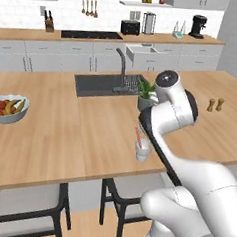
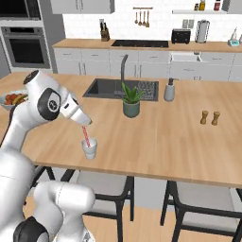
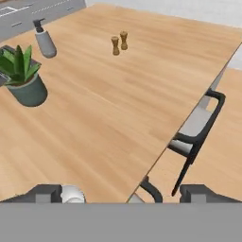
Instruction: Take a straw from the drawer in front and place it inside the glass cup on the dining counter.
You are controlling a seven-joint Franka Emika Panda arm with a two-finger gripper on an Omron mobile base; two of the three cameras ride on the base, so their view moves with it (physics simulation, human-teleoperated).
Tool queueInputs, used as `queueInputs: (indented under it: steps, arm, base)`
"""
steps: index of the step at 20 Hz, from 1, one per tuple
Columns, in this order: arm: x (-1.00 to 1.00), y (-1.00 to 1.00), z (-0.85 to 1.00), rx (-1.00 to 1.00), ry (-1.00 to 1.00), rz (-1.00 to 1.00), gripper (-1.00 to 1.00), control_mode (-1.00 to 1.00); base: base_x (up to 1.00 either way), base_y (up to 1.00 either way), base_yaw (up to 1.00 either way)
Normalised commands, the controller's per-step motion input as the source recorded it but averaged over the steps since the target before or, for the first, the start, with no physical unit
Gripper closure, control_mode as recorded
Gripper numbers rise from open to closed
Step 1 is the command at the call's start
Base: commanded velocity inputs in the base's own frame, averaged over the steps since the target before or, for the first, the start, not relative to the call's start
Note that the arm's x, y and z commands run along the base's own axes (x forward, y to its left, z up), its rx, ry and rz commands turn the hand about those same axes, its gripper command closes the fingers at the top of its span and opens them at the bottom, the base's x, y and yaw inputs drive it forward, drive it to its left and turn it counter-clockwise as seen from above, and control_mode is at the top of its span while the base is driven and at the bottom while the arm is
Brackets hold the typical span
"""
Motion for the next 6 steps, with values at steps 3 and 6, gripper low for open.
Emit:
queueInputs:
  steps: [3,6]
  arm:
    - [-0.34,-0.49,-0.28,0.09,0.23,0.08,-1.0,-1.0]
    - [-0.02,-0.08,-0.23,0.07,0.27,0.0,-1.0,-1.0]
  base:
    - [0.0,0.0,0.0]
    - [0.0,0.0,0.0]
